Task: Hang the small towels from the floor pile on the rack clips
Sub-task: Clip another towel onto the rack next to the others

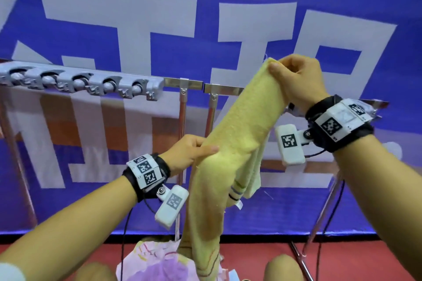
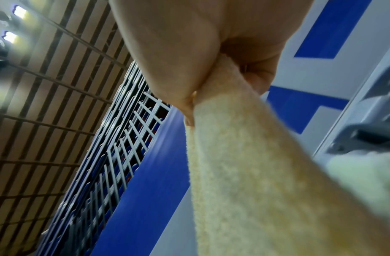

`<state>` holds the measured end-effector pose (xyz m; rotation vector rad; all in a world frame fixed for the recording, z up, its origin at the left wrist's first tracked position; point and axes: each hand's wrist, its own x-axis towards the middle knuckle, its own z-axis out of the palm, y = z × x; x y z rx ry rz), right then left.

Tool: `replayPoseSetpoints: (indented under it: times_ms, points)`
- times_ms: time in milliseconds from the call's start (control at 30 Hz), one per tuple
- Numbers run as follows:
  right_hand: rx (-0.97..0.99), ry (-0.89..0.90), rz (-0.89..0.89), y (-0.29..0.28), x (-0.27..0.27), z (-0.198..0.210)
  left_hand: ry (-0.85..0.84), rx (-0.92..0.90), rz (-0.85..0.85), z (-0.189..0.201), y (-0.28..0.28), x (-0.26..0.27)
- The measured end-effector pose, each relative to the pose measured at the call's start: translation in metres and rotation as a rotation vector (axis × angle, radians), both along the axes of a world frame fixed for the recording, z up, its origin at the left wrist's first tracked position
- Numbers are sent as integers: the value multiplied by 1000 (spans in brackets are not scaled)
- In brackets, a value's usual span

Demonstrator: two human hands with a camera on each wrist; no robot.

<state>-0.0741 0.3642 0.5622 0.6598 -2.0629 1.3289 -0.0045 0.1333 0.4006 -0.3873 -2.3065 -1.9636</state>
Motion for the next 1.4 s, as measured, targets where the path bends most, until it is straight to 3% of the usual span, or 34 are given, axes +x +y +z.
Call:
replayPoseSetpoints:
  times_ms: [200,300,400,467,567,667,767,867,1033,1200,1300,1400]
  points:
    - [-27,-163,-163,53,-26,-23,93,-73,108,24,4,-11]
    - [60,-268,-226,84,-39,-42,64,-36,40,40,15,-19]
    - [349,-338,-316,104,-40,-62,57,-30,-15,51,34,-28]
    - [459,-241,-317,98,-34,-76,54,-51,-54,55,52,-36]
    - [333,-127,-16,64,-13,-87,40,-78,-113,58,86,-41]
    - [130,-446,345,36,-2,-94,37,-15,-143,61,105,-45]
    - [-72,-734,483,26,-2,-104,20,22,-163,63,98,-47]
    - [-84,-778,520,25,1,-105,24,-19,-153,62,87,-43]
    - [49,-634,536,34,3,-96,-33,17,-166,49,72,-45]
    - [-118,-542,353,56,-5,-83,-144,-1,-288,46,66,-49]
    - [-213,-610,335,75,-9,-82,-156,26,-306,53,68,-51]
    - [-178,-666,375,76,-9,-86,-123,56,-338,63,81,-50]
